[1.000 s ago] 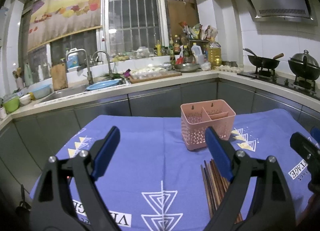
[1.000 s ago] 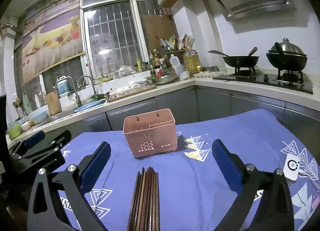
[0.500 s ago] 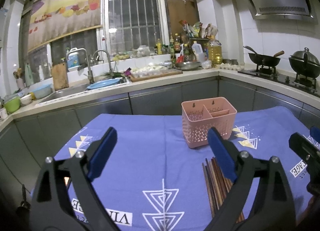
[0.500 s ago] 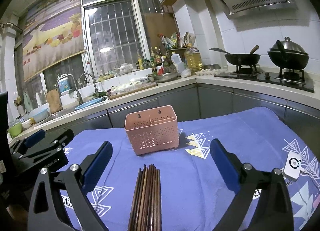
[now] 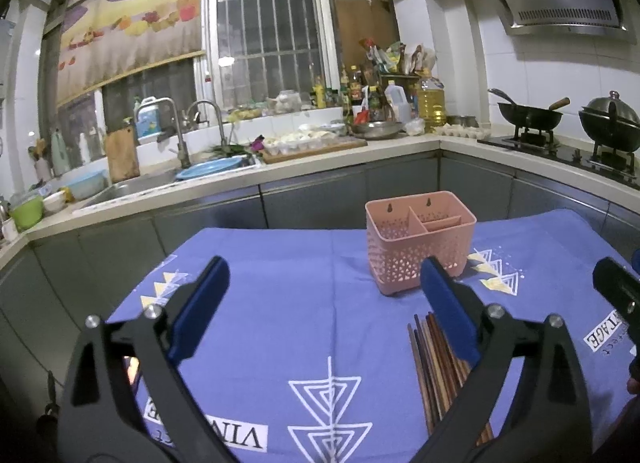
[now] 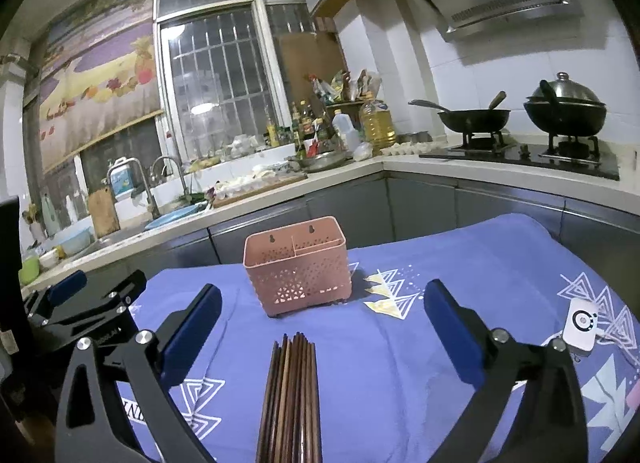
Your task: Organize utensils
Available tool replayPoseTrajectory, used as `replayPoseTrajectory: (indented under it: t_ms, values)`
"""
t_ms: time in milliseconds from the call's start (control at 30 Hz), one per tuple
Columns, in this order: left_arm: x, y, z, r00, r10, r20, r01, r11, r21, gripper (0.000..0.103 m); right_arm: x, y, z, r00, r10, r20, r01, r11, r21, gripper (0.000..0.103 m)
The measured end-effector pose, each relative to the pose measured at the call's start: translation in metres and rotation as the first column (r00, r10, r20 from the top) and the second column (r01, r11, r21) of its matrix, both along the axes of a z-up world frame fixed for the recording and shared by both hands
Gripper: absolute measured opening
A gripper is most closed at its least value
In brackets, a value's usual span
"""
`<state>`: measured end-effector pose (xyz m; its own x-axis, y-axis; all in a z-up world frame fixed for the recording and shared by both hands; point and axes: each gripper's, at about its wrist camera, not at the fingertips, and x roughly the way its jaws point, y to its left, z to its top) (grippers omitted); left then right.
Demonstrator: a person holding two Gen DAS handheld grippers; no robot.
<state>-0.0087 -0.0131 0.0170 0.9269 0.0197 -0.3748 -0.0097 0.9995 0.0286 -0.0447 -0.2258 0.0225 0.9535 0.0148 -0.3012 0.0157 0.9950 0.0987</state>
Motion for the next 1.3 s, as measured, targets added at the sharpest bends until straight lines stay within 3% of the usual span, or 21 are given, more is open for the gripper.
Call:
replayPoseTrajectory:
  t_ms: [400,667,1300]
  values:
    - [0.0063,0.0051,0.0045,0.999,-0.006,-0.053,0.002,0.998,-0.069,0.092,-0.0015,-0.0064,-0.0024,1.000,-0.022,0.004,0.022,0.999,0.040,0.100]
    - [0.0056,0.0011,0.0039,0.999,-0.001,-0.038,0.000,1.000,-0.027,0.095,-0.0037,-0.0033,-0.0012,1.000,0.004,0.008,-0.004,1.000,0.019,0.099]
    - [0.0075,0.0010,0.0015,0.998,-0.009,-0.063,0.008,1.000,-0.024,0.095,-0.0020,0.0003,0.0024,1.000,0.024,-0.004,-0.024,1.000,0.005,0.099]
